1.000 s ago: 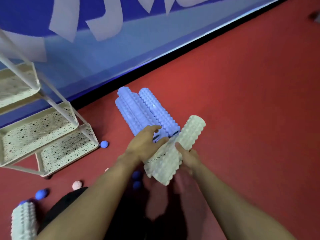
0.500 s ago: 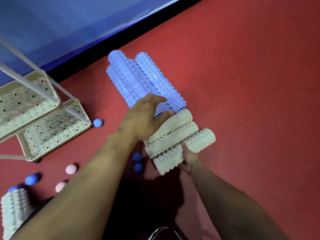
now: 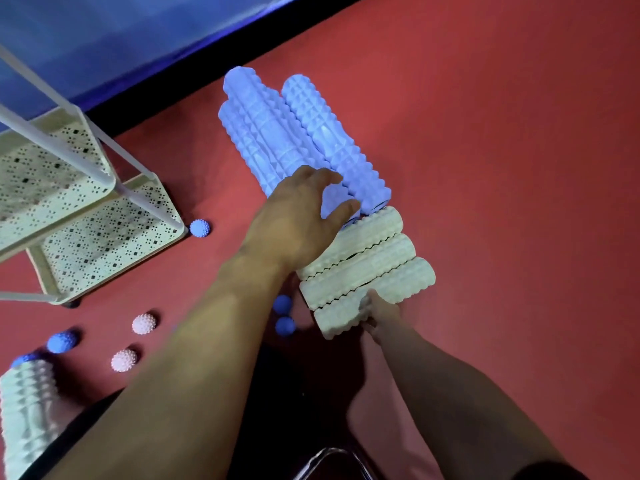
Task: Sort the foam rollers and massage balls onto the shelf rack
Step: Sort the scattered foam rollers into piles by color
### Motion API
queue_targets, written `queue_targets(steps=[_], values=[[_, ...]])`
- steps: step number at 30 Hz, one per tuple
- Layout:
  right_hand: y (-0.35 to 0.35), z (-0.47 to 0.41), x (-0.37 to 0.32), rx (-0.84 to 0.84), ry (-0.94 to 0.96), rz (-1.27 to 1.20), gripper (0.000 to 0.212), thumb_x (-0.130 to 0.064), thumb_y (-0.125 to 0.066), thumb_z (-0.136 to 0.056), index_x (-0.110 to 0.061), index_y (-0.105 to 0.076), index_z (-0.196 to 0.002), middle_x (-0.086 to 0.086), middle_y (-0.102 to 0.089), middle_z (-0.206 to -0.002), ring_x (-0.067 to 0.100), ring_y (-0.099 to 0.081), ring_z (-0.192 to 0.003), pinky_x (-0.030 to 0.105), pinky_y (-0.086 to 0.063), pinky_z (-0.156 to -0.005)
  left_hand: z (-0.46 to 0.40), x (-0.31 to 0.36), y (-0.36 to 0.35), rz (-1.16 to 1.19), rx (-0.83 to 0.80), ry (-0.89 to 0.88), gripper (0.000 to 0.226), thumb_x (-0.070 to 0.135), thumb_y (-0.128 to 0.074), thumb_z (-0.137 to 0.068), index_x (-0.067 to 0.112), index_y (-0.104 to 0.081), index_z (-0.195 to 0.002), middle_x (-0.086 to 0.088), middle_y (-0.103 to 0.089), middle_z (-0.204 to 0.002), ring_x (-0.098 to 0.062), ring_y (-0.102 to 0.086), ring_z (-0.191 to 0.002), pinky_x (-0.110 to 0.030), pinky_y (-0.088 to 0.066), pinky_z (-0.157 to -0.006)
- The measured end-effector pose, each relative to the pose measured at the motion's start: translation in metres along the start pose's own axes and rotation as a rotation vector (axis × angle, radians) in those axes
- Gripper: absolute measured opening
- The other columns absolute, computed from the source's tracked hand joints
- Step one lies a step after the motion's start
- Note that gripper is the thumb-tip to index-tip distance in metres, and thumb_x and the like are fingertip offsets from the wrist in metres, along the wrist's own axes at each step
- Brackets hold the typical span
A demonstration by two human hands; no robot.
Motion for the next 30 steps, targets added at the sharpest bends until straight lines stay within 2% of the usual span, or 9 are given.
queue_targets(steps=[2,6,10,12,16,20,24,27,30], values=[[0.002,-0.006,0.003,-0.016,-0.009,-0.002,0.015,-0.021,-0.066,-0.068,-0.016,-0.065,-0.054,0.005,-0.055,-0.055,0.019,-0.042,-0.044,0.03,-0.041,-0.061,0.0,0.002,-0.001,0.008,-0.012,0.003,0.051,0.055,-0.056,-0.098,0.028,-0.054,-0.142,0.006,-0.051,-0.141,-0.017,-0.05,-0.129,-0.042,-0.046,-0.104],[0.002,0.011,-0.004,-0.08,0.006,0.001,0.016,-0.007,-0.06,-0.078,-0.014,-0.067,-0.065,0.006,-0.053,-0.066,0.016,-0.044,-0.052,0.026,-0.039,-0.059,0.0,0.003,0.0,0.04,-0.008,0.009,0.052,0.056,-0.056,-0.098,0.03,-0.053,-0.142,0.007,-0.049,-0.143,-0.015,-0.049,-0.13,-0.043,-0.048,-0.102],[0.002,0.023,-0.003,-0.09,0.054,0.011,0.012,-0.023,-0.06,-0.093,-0.013,-0.064,-0.088,0.005,-0.061,-0.076,0.019,-0.059,-0.065,0.033,-0.05,-0.071,0.001,0.002,0.0,0.039,-0.012,0.006,0.053,0.056,-0.057,-0.098,0.029,-0.052,-0.143,0.005,-0.05,-0.143,-0.017,-0.05,-0.13,-0.045,-0.047,-0.103],[0.004,0.027,-0.002,-0.063,0.083,0.029,0.016,-0.021,-0.063,-0.089,-0.008,-0.069,-0.097,0.006,-0.065,-0.073,0.021,-0.061,-0.065,0.031,-0.049,-0.068,0.003,0.002,0.001,0.042,-0.015,0.005,0.053,0.056,-0.056,-0.098,0.028,-0.052,-0.143,0.004,-0.05,-0.143,-0.018,-0.051,-0.13,-0.045,-0.047,-0.103],[0.007,0.049,-0.012,0.006,0.198,0.201,0.026,-0.019,-0.058,-0.098,0.004,-0.063,-0.109,0.009,-0.063,-0.087,0.018,-0.056,-0.067,0.028,-0.043,-0.06,0.009,0.004,0.006,0.045,-0.012,0.001,0.053,0.054,-0.056,-0.099,0.027,-0.051,-0.144,0.004,-0.049,-0.144,-0.018,-0.05,-0.13,-0.044,-0.047,-0.103],[0.006,0.095,-0.029,-0.029,0.354,0.42,0.048,-0.024,-0.052,-0.101,0.0,-0.045,-0.142,0.015,-0.058,-0.132,0.03,-0.056,-0.121,0.027,-0.038,-0.091,0.021,0.006,0.016,0.068,-0.001,0.004,0.051,0.051,-0.056,-0.1,0.027,-0.051,-0.145,0.005,-0.049,-0.143,-0.018,-0.05,-0.13,-0.041,-0.044,-0.107],[-0.008,0.15,-0.048,-0.104,0.501,0.52,0.057,-0.032,-0.055,-0.101,-0.006,-0.04,-0.15,0.007,-0.049,-0.149,0.024,-0.046,-0.137,0.03,-0.035,-0.109,0.038,0.011,0.034,0.151,0.058,0.03,0.048,0.049,-0.059,-0.099,0.028,-0.054,-0.141,0.006,-0.052,-0.139,-0.014,-0.052,-0.127,-0.033,-0.042,-0.106],[-0.028,0.199,-0.069,-0.172,0.661,0.544,0.052,-0.03,-0.056,-0.101,-0.009,-0.046,-0.147,0.004,-0.051,-0.148,0.018,-0.048,-0.133,0.025,-0.034,-0.106,0.055,0.012,0.061,0.15,0.097,0.009,0.048,0.049,-0.06,-0.098,0.027,-0.054,-0.141,0.007,-0.053,-0.138,-0.012,-0.053,-0.125,-0.03,-0.04,-0.105],[-0.059,0.257,-0.091,-0.272,0.829,0.578,0.046,-0.033,-0.056,-0.101,-0.014,-0.052,-0.142,-0.002,-0.058,-0.137,0.011,-0.056,-0.117,0.026,-0.04,-0.103,0.078,-0.003,0.109,0.025,0.156,-0.013,0.049,0.047,-0.061,-0.099,0.021,-0.056,-0.14,0.001,-0.057,-0.136,-0.015,-0.057,-0.122,-0.025,-0.04,-0.102]])
Point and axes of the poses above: each hand's wrist, its own z-axis away from the middle knuckle, its own y-axis out of the back of the hand, x = y × z, the point moved 3 cm from there along -z, towards the middle knuckle
